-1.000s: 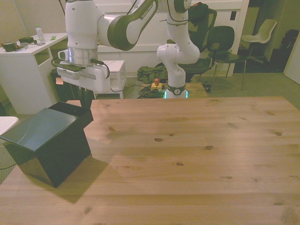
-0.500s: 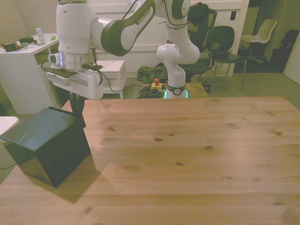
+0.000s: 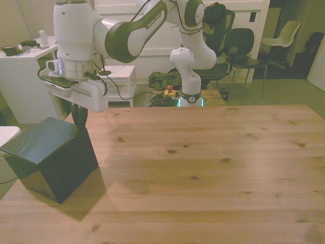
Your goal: Close the top drawer
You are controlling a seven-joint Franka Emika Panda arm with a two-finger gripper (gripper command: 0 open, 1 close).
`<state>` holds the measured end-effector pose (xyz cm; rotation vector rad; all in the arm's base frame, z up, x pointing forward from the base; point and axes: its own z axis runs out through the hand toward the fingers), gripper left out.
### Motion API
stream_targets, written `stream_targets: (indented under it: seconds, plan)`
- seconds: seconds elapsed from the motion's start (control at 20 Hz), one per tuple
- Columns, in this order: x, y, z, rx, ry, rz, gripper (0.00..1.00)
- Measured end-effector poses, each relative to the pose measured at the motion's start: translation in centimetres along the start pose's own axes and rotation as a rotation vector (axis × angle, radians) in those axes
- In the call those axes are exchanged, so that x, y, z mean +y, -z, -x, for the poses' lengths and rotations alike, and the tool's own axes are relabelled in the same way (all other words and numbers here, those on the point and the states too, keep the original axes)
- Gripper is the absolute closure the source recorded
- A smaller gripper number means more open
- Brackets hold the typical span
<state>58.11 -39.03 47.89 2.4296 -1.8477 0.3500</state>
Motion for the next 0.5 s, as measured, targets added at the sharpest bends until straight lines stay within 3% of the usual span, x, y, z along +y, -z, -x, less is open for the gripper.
stream_targets:
  seconds: [0.3, 0.5]
  plan:
    - [0.3, 0.0, 3.0, -0.042, 0.023, -0.012, 1.0]
    - [2.9, 4.0, 6.4, -0.074, 0.028, -0.055, 1.0]
